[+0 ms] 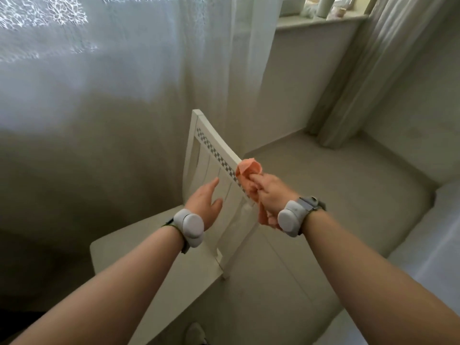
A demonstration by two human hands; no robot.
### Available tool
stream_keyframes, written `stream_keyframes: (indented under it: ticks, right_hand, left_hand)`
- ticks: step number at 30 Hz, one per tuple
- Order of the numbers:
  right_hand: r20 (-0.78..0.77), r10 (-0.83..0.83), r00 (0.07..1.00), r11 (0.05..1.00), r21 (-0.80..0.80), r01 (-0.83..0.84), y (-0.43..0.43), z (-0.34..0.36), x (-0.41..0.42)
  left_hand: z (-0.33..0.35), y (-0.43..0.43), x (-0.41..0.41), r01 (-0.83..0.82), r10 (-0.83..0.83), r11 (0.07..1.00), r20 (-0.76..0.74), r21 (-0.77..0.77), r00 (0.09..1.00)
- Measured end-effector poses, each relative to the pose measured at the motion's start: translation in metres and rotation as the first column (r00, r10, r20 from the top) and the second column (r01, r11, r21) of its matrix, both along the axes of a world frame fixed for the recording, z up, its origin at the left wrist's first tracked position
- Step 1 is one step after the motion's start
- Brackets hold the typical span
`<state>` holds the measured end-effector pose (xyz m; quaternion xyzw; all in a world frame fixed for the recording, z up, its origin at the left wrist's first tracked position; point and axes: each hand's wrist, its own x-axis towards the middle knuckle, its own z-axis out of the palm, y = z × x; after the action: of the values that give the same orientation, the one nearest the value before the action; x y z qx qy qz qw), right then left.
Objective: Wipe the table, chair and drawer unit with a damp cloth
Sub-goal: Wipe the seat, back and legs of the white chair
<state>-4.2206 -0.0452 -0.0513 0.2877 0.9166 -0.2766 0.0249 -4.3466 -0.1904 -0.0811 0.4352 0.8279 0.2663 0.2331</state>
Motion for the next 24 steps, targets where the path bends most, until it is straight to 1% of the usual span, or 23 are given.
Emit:
stream_keyframes:
  ticks: [2, 5, 11, 15, 18, 19, 21, 23, 24]
  right_hand:
    - [0.040, 0.053, 0.998, 0.998, -0.041, -0.052, 0.006, 0.003, -0.015]
    - [0.080, 0.134, 0.988, 0.991, -0.034, -0.132, 0.017, 0.007, -0.046]
    - [0.077, 0.237, 0.969, 0.972, -0.022, -0.236, 0.042, -0.004, -0.101]
    - [0.033, 0.249, 0.968, 0.966, -0.084, -0.246, 0.068, -0.014, -0.140]
    - [-0.027, 0.286, 0.958, 0.947, -0.146, -0.287, 0.091, -0.021, -0.173]
    - [-0.054, 0.272, 0.961, 0.946, -0.168, -0.277, 0.094, -0.024, -0.179]
    - [-0.094, 0.288, 0.953, 0.928, -0.217, -0.302, 0.110, -0.029, -0.200]
    - [-0.123, 0.332, 0.935, 0.900, -0.257, -0.353, 0.131, -0.035, -0.221]
    - [-0.147, 0.325, 0.934, 0.899, -0.260, -0.354, 0.135, -0.037, -0.227]
  left_hand:
    - [0.002, 0.010, -0.013, -0.010, 0.010, 1.000, 0.008, 0.018, 1.000]
    - [0.004, 0.026, -0.030, -0.024, 0.023, 0.999, 0.022, 0.034, 0.999]
    - [0.004, 0.048, -0.064, -0.097, 0.096, 0.995, 0.017, 0.032, 0.995]
    - [-0.003, 0.061, -0.081, -0.180, 0.180, 0.983, 0.015, 0.018, 0.984]
    - [-0.008, 0.073, -0.089, -0.281, 0.280, 0.960, 0.042, 0.013, 0.959]
    - [-0.007, 0.072, -0.090, -0.291, 0.289, 0.957, 0.059, 0.010, 0.955]
    - [-0.008, 0.080, -0.093, -0.374, 0.373, 0.927, 0.070, 0.006, 0.925]
    - [-0.007, 0.091, -0.091, -0.481, 0.480, 0.877, 0.058, -0.004, 0.875]
    - [-0.006, 0.091, -0.090, -0.500, 0.499, 0.866, 0.058, -0.008, 0.864]
